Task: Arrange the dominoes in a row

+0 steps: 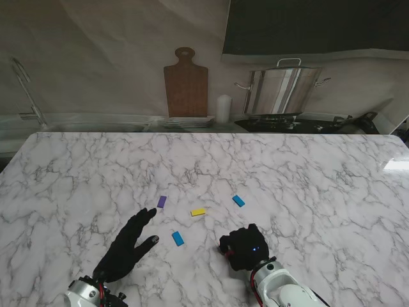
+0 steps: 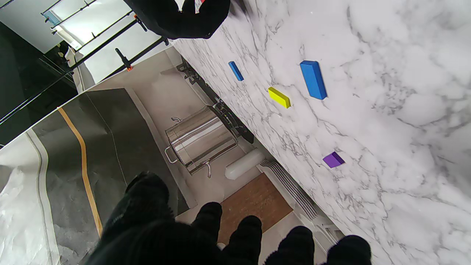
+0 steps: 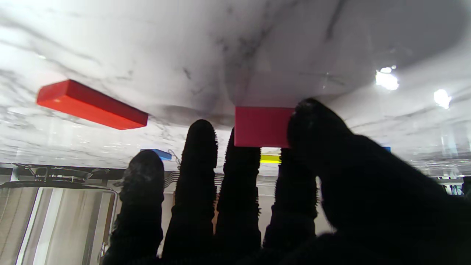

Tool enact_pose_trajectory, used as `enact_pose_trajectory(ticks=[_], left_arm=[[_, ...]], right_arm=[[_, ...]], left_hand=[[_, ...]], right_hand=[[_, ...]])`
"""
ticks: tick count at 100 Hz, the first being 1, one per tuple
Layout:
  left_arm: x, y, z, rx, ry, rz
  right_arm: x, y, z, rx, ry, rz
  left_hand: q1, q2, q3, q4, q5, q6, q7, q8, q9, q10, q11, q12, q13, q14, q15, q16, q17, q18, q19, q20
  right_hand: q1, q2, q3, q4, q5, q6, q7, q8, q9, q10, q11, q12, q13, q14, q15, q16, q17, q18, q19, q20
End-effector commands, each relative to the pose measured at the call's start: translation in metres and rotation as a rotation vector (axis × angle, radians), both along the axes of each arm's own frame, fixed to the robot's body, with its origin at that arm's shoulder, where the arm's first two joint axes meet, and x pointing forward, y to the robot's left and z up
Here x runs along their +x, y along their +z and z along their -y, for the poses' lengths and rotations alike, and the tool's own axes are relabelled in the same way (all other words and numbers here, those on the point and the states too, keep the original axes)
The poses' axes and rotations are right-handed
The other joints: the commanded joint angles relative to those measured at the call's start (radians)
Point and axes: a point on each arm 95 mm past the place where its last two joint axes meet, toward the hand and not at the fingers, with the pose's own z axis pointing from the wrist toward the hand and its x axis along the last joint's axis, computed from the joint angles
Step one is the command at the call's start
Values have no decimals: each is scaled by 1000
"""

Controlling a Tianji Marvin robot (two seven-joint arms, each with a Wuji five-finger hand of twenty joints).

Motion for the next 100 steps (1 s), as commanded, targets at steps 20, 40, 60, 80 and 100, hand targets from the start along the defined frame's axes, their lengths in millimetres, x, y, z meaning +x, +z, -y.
enact_pose_trajectory(ticks=[20,40,60,80,100], left_arm=[[-2,-2,1,-1,-8,-11],[-2,-1,1,-2,-5,-12],[-2,-1,1,-2,-7,-14],[-3,-1,1,-3,-9,-17],[-2,0,0,-7,-6,-16]], right_arm=[[-3,-6,2,-19,0,-16],[-4,6,2,14,-16,8],[-4,16,3,29,-27,58],[-3,18,4,44,-37,86],[-3,21,3,90,-42,103]], left_hand=[[30,6,-6,25,-16,-10,10,9,-12,-13,-3,-6,-12,-20,-2,8,0,-27,-1,16],[31,7,-6,25,-16,-8,10,10,-13,-12,-4,-7,-12,-20,-2,8,0,-27,-1,16],[29,6,-6,25,-15,-9,11,10,-13,-12,-4,-7,-12,-19,-3,7,0,-27,-2,15],[28,6,-7,25,-15,-2,10,10,-14,-11,-5,-9,-13,-17,-4,5,0,-28,-2,15],[29,6,-5,26,-14,8,11,10,-13,-11,-5,-11,-13,-18,-4,3,0,-28,-2,13]], right_hand=[[21,-9,-61,-17,109,-69,50,28,-2,-3,40,11,-9,4,22,12,-11,4,5,19],[15,-21,-71,-15,138,-85,44,17,-91,11,20,12,-93,0,-12,2,-62,-9,-23,15],[6,-32,-72,-13,149,-135,35,13,-179,-20,192,156,-180,-14,114,72,-98,-44,2,55],[9,-25,-61,-10,132,-132,52,17,-169,-51,346,282,-182,-13,240,141,-106,-43,17,82],[15,-5,-55,-10,104,-160,62,41,13,-56,181,169,-59,-15,192,104,-46,-8,11,76]])
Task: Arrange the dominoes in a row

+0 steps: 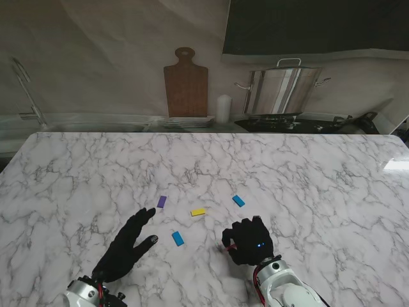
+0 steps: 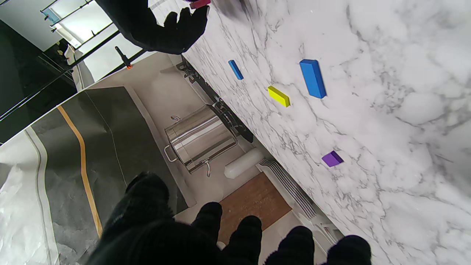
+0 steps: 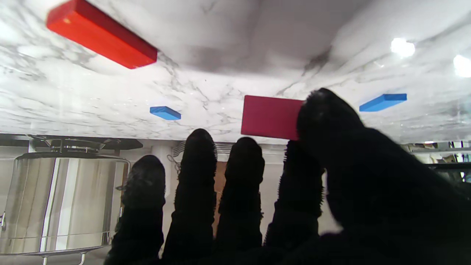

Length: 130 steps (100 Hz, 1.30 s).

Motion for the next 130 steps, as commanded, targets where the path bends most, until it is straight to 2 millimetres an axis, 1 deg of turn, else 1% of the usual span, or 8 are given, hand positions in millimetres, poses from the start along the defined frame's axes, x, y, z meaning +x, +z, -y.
enact_pose_trajectory(ticks=[1,42,66,73,83,89,108,130], left_arm=[[-2,-1,2,-2,-11,-12],[-3,1,0,-5,-4,1],[-3,2,1,-6,-6,3],[-3,2,1,-5,-6,5],[-3,1,1,-5,-7,1],[-3,2,1,-5,-7,3],[-3,2,2,-6,-7,1],[-3,3,2,-6,-5,2]], right_arm=[[-2,0,-1,23,-6,1],[-6,11,-10,129,-12,-12],[-8,13,-13,190,-25,-67],[-9,13,-14,212,-23,-94],[-9,12,-15,227,-23,-108],[-10,13,-15,228,-23,-112],[-9,13,-16,235,-26,-113],[-9,13,-18,270,-31,-119]], left_hand=[[29,6,-5,26,-14,8,11,10,-14,-9,-5,-11,-13,-18,-4,2,0,-27,-2,13],[28,5,-6,26,-16,34,13,13,-13,-9,-5,-12,-13,-19,-3,1,0,-28,-2,12],[27,6,-6,26,-15,40,17,17,-13,-9,-4,-11,-13,-20,-3,1,0,-28,-1,12],[28,6,-5,26,-15,41,17,18,-12,-8,-3,-9,-12,-19,-2,2,0,-28,-1,12],[28,5,-6,26,-15,42,18,20,-12,-9,-2,-7,-13,-19,-3,3,0,-28,-1,13],[29,5,-6,26,-15,44,19,21,-12,-9,-2,-6,-13,-19,-3,3,0,-28,-1,13],[30,6,-5,26,-15,49,19,24,-12,-9,-3,-4,-12,-19,-3,3,0,-28,-1,13],[32,6,-5,26,-15,53,20,27,-12,-10,-3,-3,-12,-19,-3,3,0,-28,-1,13]], right_hand=[[12,25,19,-5,33,-118,90,50,50,-19,-76,-41,33,-12,-18,-17,18,17,22,8],[42,64,26,-6,7,-72,82,114,359,-19,-458,-337,207,-26,-206,-119,92,54,9,-28],[33,60,64,-10,14,5,102,107,444,5,-533,-496,307,-46,-313,-163,149,62,5,-56],[38,76,64,-5,-6,21,110,122,416,11,-508,-474,284,-30,-306,-153,120,67,5,-55],[32,99,61,19,-46,10,115,172,205,31,-304,-235,137,8,-157,-70,41,48,28,-19],[30,98,62,23,-46,5,115,174,130,32,-255,-184,95,10,-123,-57,24,39,32,-8],[34,88,85,24,-44,30,136,166,256,27,-414,-351,202,2,-189,-114,94,68,16,-16],[34,79,97,11,-27,39,138,153,373,26,-465,-439,305,-5,-219,-126,154,89,23,-33]])
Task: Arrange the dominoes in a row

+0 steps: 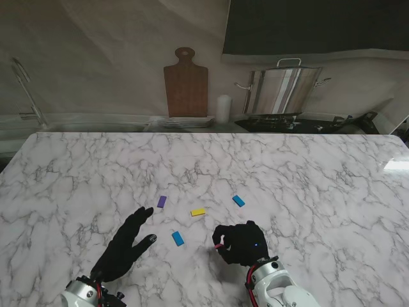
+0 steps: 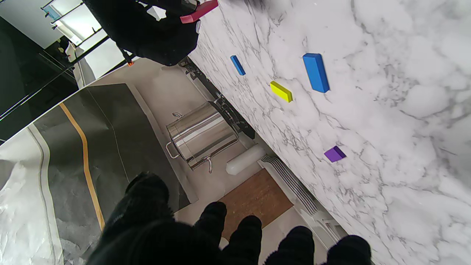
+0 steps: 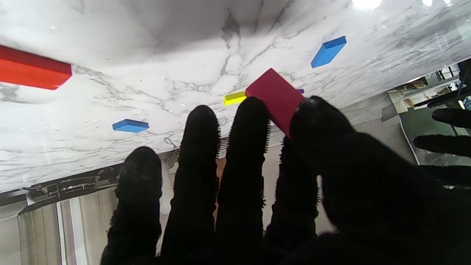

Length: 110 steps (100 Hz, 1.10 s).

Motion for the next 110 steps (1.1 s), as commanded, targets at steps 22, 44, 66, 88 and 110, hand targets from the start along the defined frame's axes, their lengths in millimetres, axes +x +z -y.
enact_pose_trajectory(ticks=[22,44,66,88,110], left_arm=[[-3,0,3,-3,-11,-9],[-3,1,3,-3,-10,-7],[-3,1,3,-3,-9,-8],[-3,1,3,-3,-10,-10],[-3,1,2,-6,-7,-10]], right_arm=[[-1,-2,-4,36,-11,-20],[-4,-3,-10,131,-26,-81],[-7,-6,-18,209,-50,-136],[-10,-12,-29,194,-83,-124],[-12,-18,-36,191,-113,-123]], left_hand=[[31,6,-6,26,-14,6,2,18,-12,-9,-3,-2,-13,-19,-3,3,0,-29,-1,14],[31,6,-6,26,-14,6,3,21,-12,-10,-3,-1,-12,-20,-2,4,0,-28,-1,14],[32,7,-5,26,-13,7,5,24,-12,-9,-3,0,-12,-19,-3,4,0,-28,-1,14],[32,7,-6,26,-14,6,4,26,-12,-11,-3,0,-13,-20,-3,4,0,-29,-1,14],[33,6,-5,26,-13,7,4,27,-12,-10,-3,0,-13,-19,-3,4,0,-28,-1,14]], right_hand=[[34,71,57,6,11,67,126,33,108,11,-82,-189,162,-4,-201,-78,81,35,11,-52],[11,62,39,5,12,57,143,-19,77,12,-12,-185,176,10,-265,-75,58,38,31,-50],[24,36,-2,-6,39,-5,135,-93,-117,9,121,49,-56,10,-32,-3,-59,-7,51,0],[17,-13,-11,-17,90,-8,123,-165,-333,27,255,172,-245,17,94,45,-140,-53,73,37],[12,-58,-14,-32,148,16,124,-259,-391,23,331,208,-306,14,138,69,-169,-69,84,53]])
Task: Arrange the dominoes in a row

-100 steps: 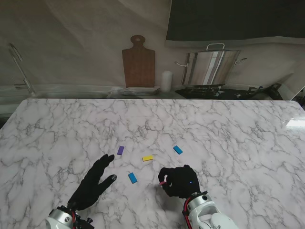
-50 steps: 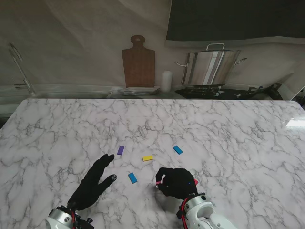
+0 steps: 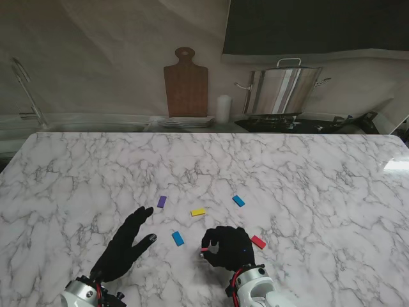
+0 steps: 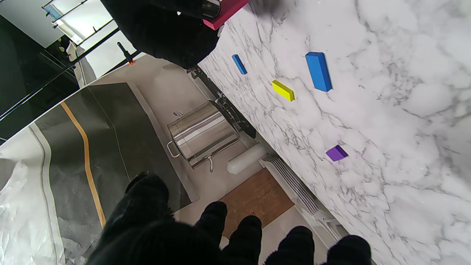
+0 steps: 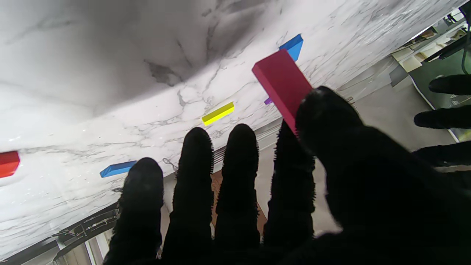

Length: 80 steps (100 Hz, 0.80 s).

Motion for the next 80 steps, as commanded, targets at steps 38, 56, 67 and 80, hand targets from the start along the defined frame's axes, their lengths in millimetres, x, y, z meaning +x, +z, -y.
enact_pose_trajectory(ticks=[38,56,67,80], left_arm=[[-2,-1,2,-3,-9,-14],[-2,-1,2,-3,-9,-13],[-2,-2,2,-3,-8,-12],[-2,-2,2,-3,-8,-12]], right_arm=[[-14,-16,-17,34,-58,-16],[-15,-20,-21,17,-54,-7],[-15,-23,-22,4,-58,-5],[-15,-25,-21,3,-62,-6]], left_hand=[[32,6,-6,26,-14,1,3,15,-12,-10,-3,0,-12,-19,-3,4,0,-27,-1,14],[32,6,-6,26,-13,2,2,16,-12,-9,-3,0,-12,-19,-3,4,0,-28,-1,14],[32,6,-6,26,-13,2,2,16,-12,-11,-3,-1,-13,-20,-3,4,0,-28,-1,14],[32,7,-6,26,-14,2,2,16,-12,-10,-3,-1,-13,-20,-3,4,0,-28,-1,14]], right_hand=[[11,0,27,-11,59,-6,94,-5,-47,3,71,24,-43,-1,47,29,-20,-34,51,30],[8,6,29,-11,50,-8,99,-2,-54,2,76,24,-48,-3,50,30,-23,-36,54,33],[6,11,29,-10,44,-9,101,-1,-60,2,78,24,-54,-3,51,30,-26,-36,55,34],[3,15,26,-10,37,-21,102,2,-67,5,80,24,-59,-4,52,31,-30,-37,56,36]])
